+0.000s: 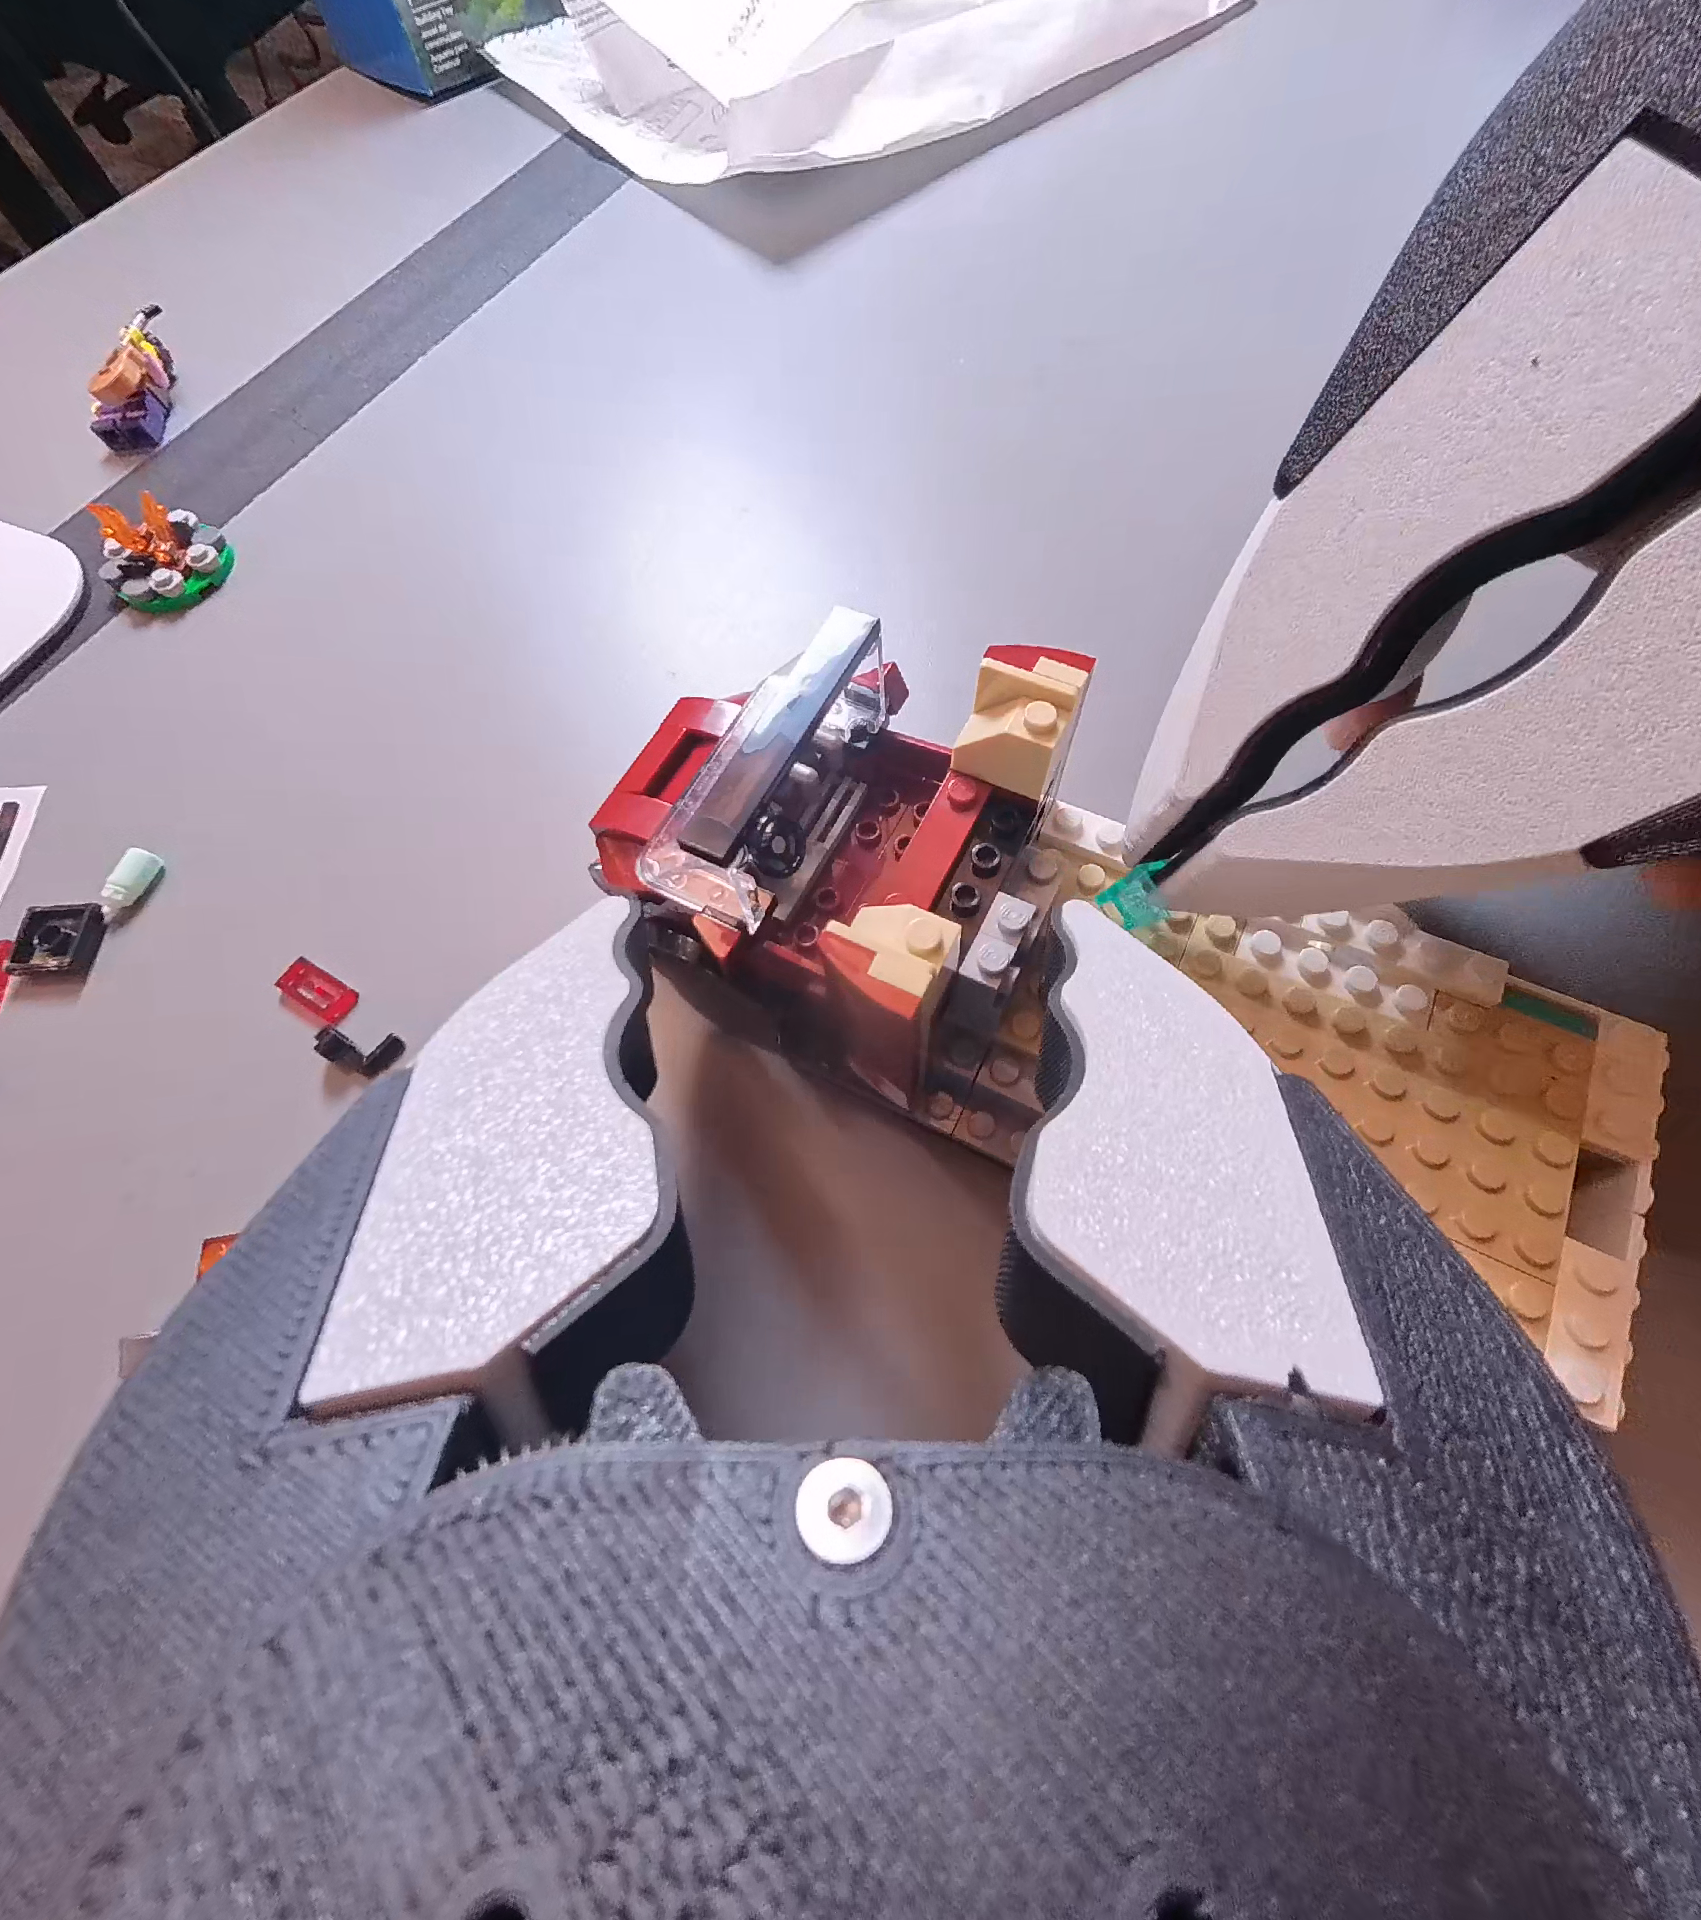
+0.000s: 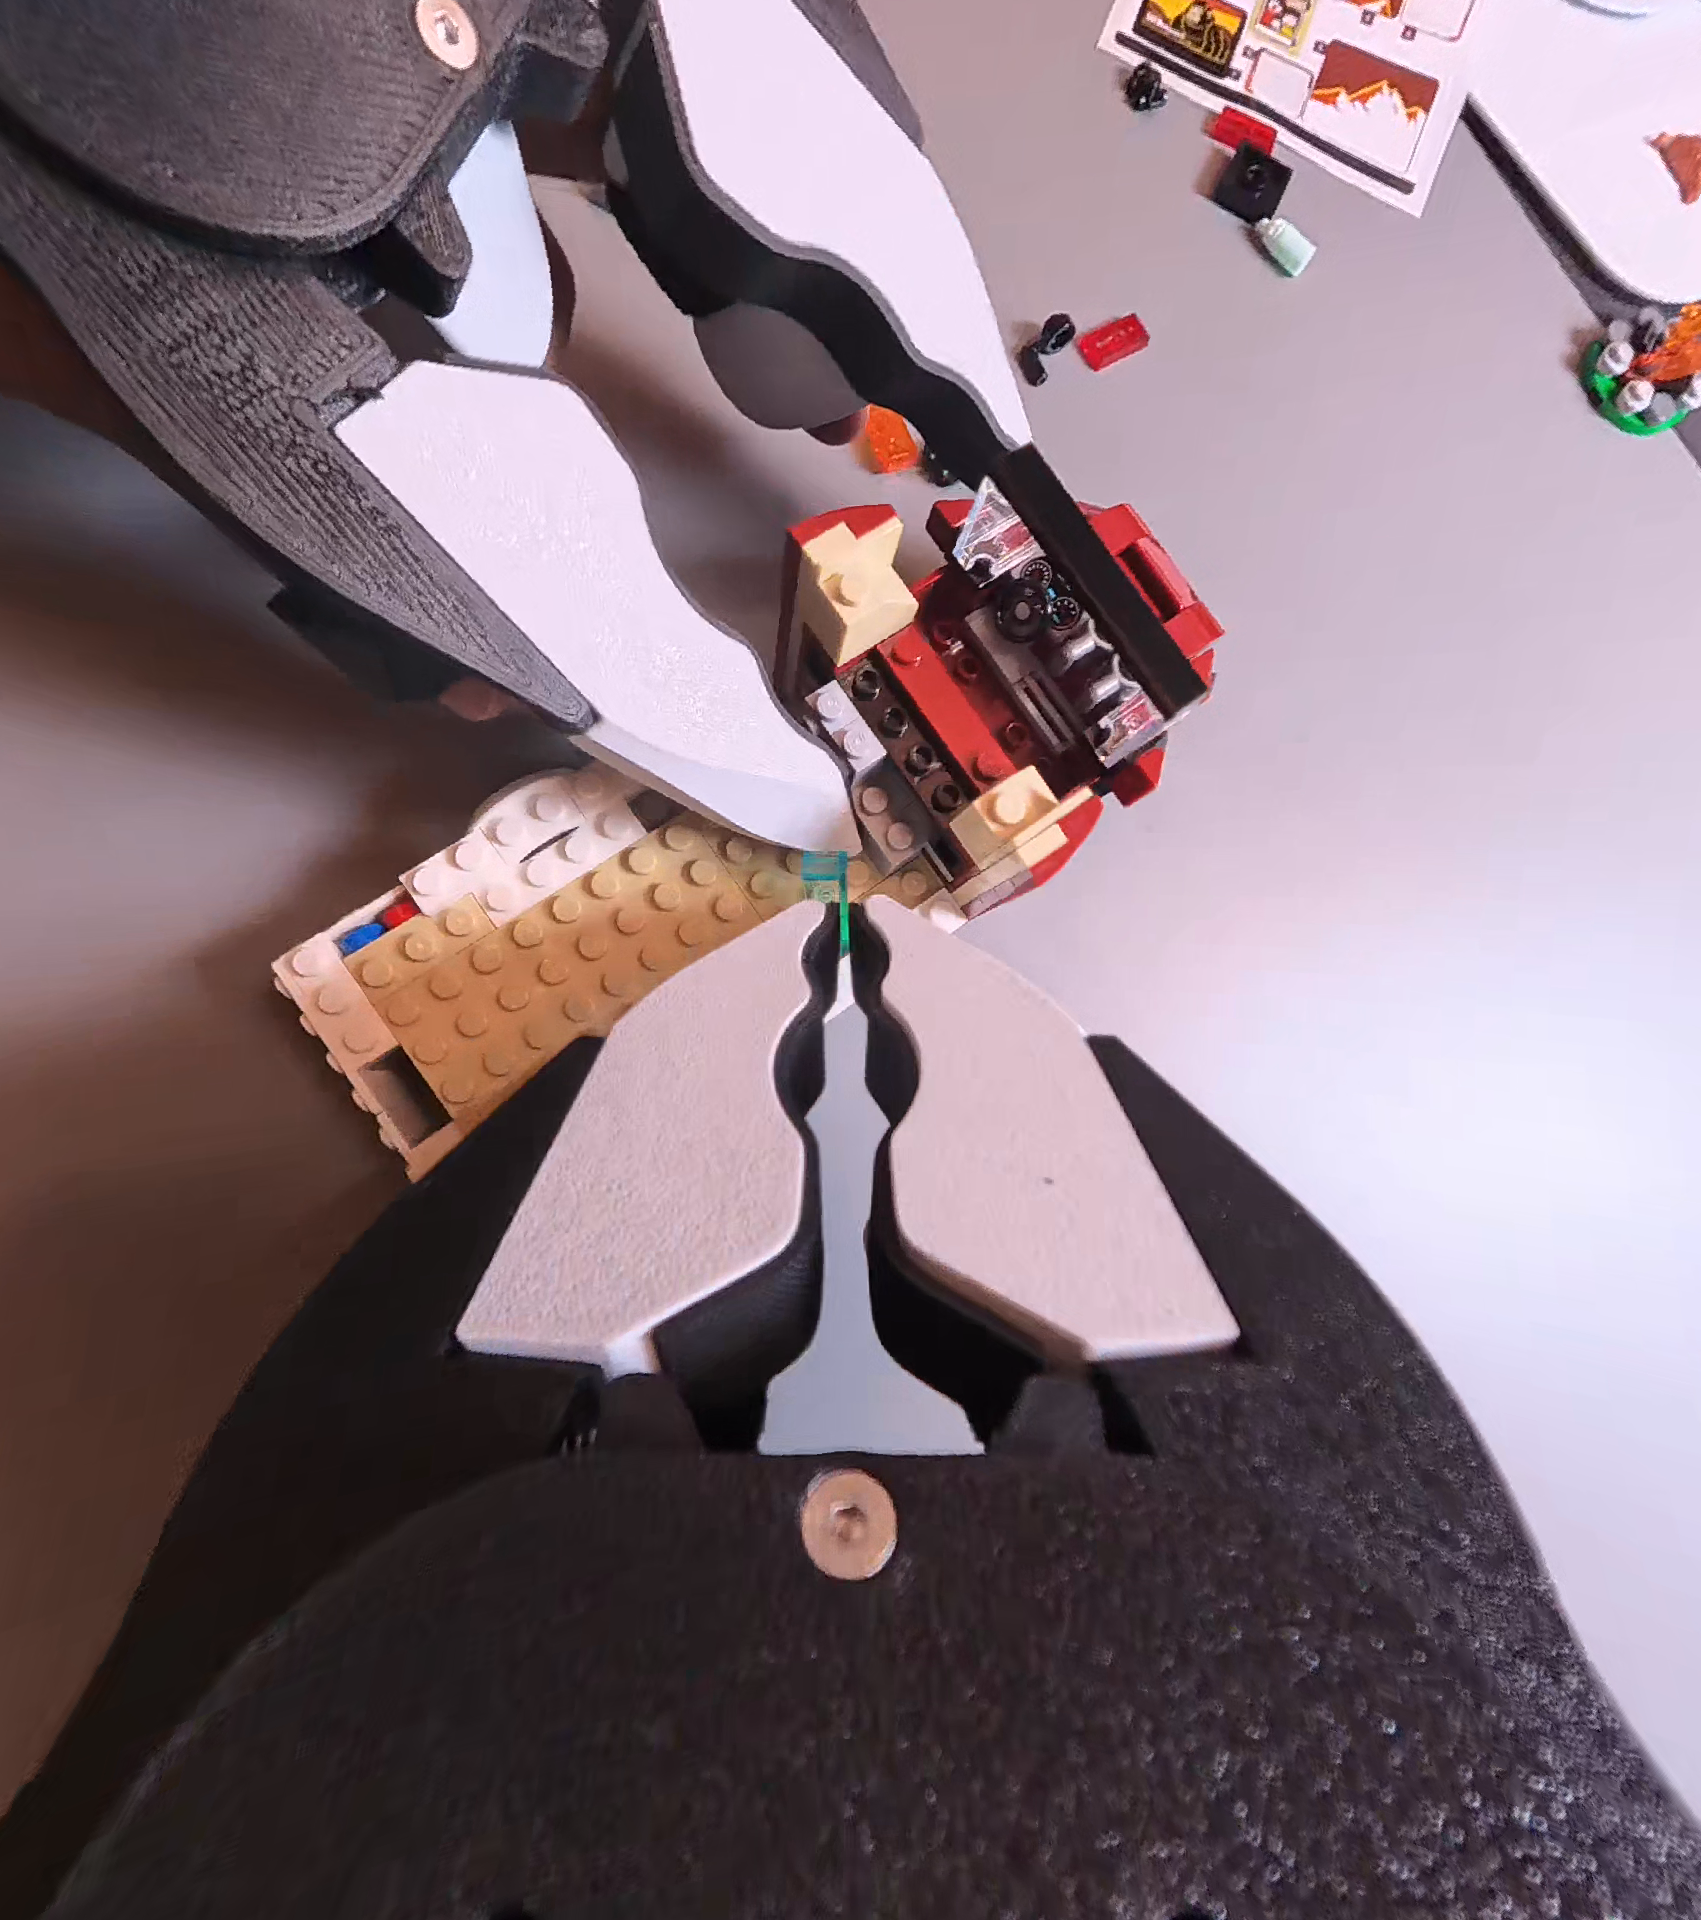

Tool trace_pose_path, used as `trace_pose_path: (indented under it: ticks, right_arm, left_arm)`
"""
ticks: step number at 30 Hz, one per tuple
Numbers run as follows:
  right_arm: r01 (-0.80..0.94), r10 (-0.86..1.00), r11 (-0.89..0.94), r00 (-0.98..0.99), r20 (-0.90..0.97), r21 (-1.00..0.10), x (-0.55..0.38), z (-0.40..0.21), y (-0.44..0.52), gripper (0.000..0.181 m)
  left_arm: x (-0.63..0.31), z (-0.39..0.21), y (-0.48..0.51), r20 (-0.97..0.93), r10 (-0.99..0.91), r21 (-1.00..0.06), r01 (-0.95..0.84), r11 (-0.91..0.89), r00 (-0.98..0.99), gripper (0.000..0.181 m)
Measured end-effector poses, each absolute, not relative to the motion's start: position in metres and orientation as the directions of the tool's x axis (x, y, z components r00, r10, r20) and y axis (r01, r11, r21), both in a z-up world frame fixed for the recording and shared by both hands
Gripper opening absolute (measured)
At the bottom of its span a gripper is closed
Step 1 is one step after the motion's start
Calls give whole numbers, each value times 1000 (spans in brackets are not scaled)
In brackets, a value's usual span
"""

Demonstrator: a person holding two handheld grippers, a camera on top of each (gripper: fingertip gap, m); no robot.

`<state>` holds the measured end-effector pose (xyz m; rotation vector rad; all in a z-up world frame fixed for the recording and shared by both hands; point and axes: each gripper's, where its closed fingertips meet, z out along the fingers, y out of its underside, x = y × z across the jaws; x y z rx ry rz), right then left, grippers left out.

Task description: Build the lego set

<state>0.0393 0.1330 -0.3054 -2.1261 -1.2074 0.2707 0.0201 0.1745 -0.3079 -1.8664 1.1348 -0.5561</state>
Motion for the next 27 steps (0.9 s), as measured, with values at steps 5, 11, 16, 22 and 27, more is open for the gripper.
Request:
trace_pose_path:
  ticks: [5, 11, 16, 22, 27]
  right_arm:
    - [778, 840, -241, 467, 276, -580, 39, -291, 138, 1]
    - [916, 858, -117, 288, 425, -385, 37, -293, 144, 2]
    - [953, 864, -73, 207, 459, -293, 34, -299, 148, 2]
    - [971, 844, -16, 141, 517, -237, 33, -298, 151, 2]
    - [976, 797, 72, 67, 601, -204, 30, -295, 155, 3]
  left_arm:
    - [20, -308, 171, -63, -886, -840, -505, -201, 459, 74]
    - [22, -308, 170, -78, -896, -837, -517, -179, 437, 81]
    - [23, -308, 171, -78, -893, -838, -514, -182, 444, 81]
    - [21, -307, 174, -84, -884, -840, -509, -185, 460, 75]
    - [21, -307, 175, -83, -882, -843, -505, -186, 463, 74]
